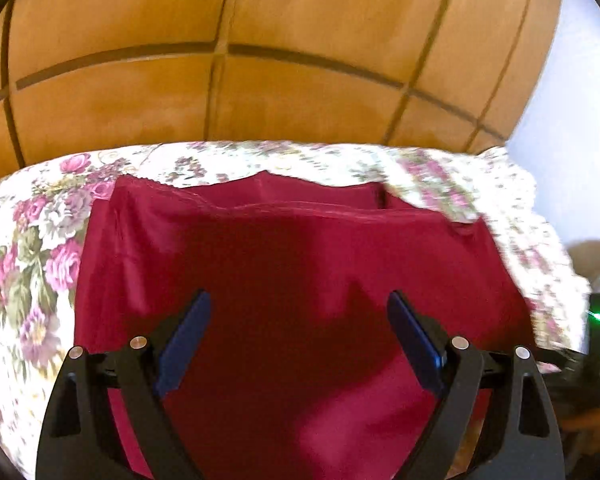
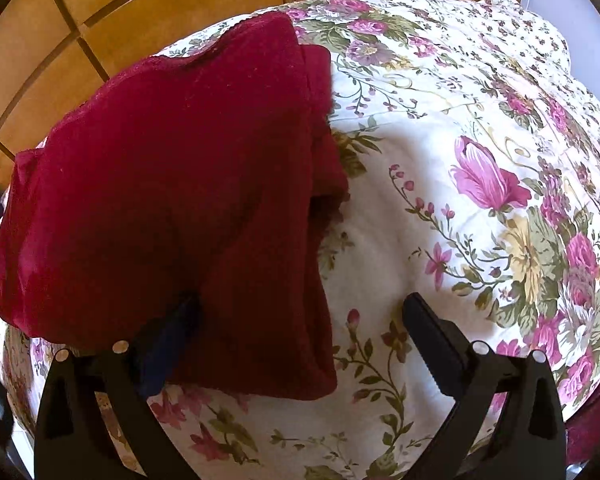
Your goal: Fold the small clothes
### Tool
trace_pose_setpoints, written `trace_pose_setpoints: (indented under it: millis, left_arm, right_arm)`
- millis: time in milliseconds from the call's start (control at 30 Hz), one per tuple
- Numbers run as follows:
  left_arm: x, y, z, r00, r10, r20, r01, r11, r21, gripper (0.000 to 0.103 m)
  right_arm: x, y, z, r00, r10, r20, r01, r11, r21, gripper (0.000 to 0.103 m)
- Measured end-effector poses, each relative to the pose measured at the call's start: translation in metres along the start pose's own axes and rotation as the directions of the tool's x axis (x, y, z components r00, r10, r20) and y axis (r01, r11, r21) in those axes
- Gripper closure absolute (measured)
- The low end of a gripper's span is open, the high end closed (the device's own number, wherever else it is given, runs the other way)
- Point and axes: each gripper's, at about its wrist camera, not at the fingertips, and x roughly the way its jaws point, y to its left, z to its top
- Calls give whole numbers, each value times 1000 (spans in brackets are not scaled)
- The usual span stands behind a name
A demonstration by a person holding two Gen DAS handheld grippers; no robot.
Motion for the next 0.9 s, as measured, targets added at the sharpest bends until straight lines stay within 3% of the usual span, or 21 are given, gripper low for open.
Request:
trace_pose_setpoints:
  millis: [100,133,200,267,367,433,533,667,767,867,900]
  left_arm:
    - [34,19,-3,982,184,-46,-182,982,42,14]
    - [42,28,-8,980,192,-59,-189,981,42,9]
    - [38,41,-23,993,113,11,-114,994,5,9]
    - [31,37,-30,992,119,30,-120,992,30,7]
    - [29,36,-33,992,123,35,-124,992,36,6]
    - [31,36,-33,992,119,32,-120,992,33,6]
    - [31,36,-32,992,124,36,-126,991,38,6]
    - [31,36,-32,992,122,36,-124,992,38,5]
    - [33,35,-31,992,119,35,-121,992,42,4]
    - [33,35,-31,992,118,37,-119,992,42,4]
    - [33,35,-31,993,116,37,-118,992,41,4]
  right_arm:
    - [0,-1,0,1000,0,-1,0,1000,-3,2]
    - [0,-1,0,1000,3,-5,-3,1000,-1,2]
    - [-3,-5,0,1000,7,-15,-6,1000,30,2]
    - [-12,-12,2,1000,-27,9,26,995,96,2]
    - [-38,-12,7,989,-68,131,51,990,129,2]
    - [-54,-4,14,966,-63,250,38,994,105,2]
    - [-57,14,29,938,-5,347,-7,999,31,2]
    - [-34,35,53,934,72,350,-71,997,-16,2]
    - [-8,38,74,937,109,330,-126,992,28,2]
    - [20,30,96,954,60,293,-91,992,92,2]
    - [33,26,103,964,-12,264,-16,995,102,2]
